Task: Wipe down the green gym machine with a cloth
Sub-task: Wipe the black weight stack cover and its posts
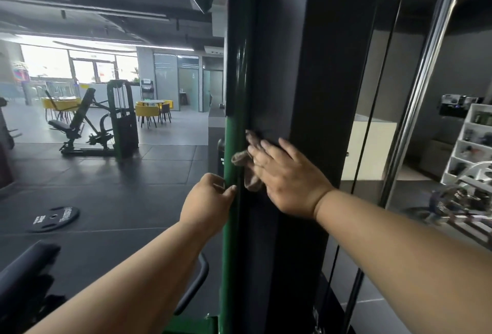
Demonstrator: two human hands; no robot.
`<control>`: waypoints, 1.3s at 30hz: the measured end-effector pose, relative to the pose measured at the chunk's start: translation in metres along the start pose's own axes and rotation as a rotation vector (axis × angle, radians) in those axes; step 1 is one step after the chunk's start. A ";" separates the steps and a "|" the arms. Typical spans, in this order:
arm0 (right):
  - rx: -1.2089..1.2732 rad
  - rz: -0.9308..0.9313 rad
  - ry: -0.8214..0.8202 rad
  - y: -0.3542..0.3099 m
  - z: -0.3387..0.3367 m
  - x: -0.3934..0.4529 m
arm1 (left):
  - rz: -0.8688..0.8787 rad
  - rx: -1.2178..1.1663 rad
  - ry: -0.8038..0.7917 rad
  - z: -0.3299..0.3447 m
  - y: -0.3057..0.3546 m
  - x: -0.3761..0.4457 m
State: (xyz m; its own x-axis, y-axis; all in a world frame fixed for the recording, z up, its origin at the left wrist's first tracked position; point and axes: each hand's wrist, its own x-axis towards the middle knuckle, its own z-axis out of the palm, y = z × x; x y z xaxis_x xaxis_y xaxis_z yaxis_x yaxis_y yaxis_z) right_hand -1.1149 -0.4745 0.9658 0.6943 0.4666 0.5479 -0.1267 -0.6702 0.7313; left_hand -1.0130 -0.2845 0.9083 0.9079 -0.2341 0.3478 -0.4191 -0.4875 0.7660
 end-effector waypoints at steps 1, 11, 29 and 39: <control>0.004 -0.016 -0.009 -0.003 0.002 -0.005 | 0.005 0.006 -0.008 -0.001 -0.001 0.000; -0.147 0.174 0.052 0.094 -0.066 0.091 | 0.035 0.027 -0.050 -0.013 0.018 0.012; -0.121 0.176 -0.015 0.095 -0.072 0.107 | 0.063 0.127 -0.065 -0.029 0.049 0.044; 0.024 0.553 0.133 0.133 -0.098 0.218 | 0.080 0.071 -0.051 -0.022 0.043 0.040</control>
State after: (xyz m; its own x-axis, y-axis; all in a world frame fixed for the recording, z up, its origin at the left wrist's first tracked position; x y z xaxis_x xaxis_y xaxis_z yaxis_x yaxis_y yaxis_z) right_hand -1.0500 -0.4058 1.2224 0.4342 0.1102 0.8941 -0.4290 -0.8474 0.3128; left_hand -0.9948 -0.2965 0.9670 0.8707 -0.3159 0.3770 -0.4913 -0.5237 0.6960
